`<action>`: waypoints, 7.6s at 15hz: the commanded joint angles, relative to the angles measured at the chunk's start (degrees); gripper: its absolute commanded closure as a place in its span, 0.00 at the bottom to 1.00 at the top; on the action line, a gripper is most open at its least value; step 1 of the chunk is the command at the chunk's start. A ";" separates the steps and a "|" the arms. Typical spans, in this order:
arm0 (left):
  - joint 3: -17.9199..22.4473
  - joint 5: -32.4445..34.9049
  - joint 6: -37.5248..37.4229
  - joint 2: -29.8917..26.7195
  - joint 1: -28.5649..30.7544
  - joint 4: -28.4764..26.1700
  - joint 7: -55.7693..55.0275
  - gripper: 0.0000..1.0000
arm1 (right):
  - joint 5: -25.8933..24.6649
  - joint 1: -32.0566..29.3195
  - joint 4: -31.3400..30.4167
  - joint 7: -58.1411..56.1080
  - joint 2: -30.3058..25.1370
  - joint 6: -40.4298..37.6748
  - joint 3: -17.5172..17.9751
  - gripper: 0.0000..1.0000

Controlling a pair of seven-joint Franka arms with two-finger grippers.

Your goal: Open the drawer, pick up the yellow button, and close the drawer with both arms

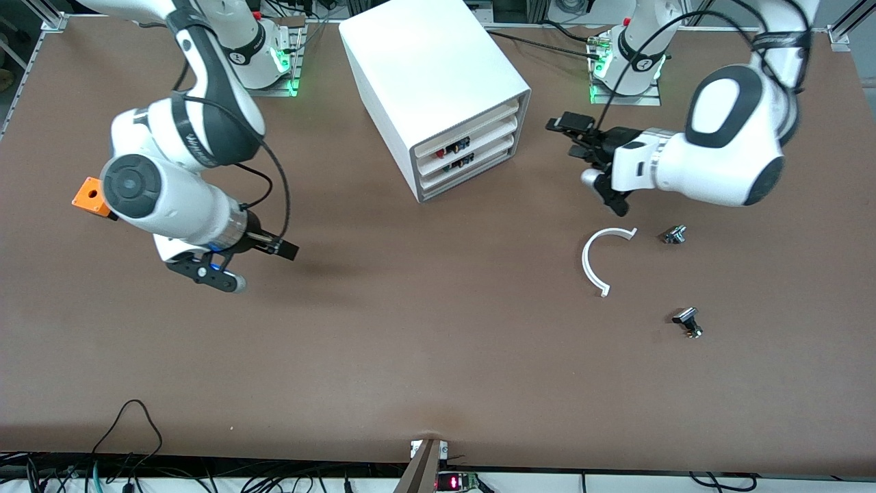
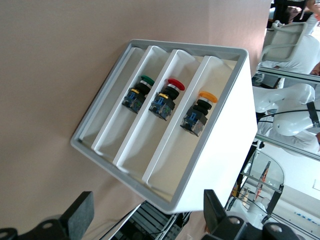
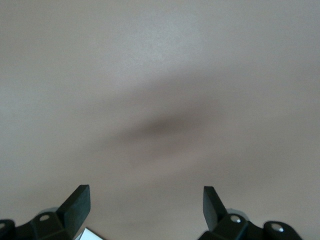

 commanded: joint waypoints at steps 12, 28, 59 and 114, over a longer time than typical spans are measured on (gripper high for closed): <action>-6.91 -18.28 14.58 -1.11 0.24 -18.66 22.40 0.31 | -5.04 11.83 13.12 23.64 9.48 -0.03 -0.19 0.00; -10.78 -25.83 17.57 1.44 -0.29 -21.03 30.13 0.46 | -4.16 19.21 25.69 43.70 15.46 -1.00 0.07 0.00; -10.96 -3.08 10.54 17.61 14.12 4.63 28.82 1.00 | -2.84 28.53 30.27 65.32 18.89 6.38 5.87 0.00; -10.96 32.70 4.46 21.13 6.66 30.48 -51.06 0.04 | 4.45 -0.63 -12.51 -42.41 4.74 15.85 -16.98 1.00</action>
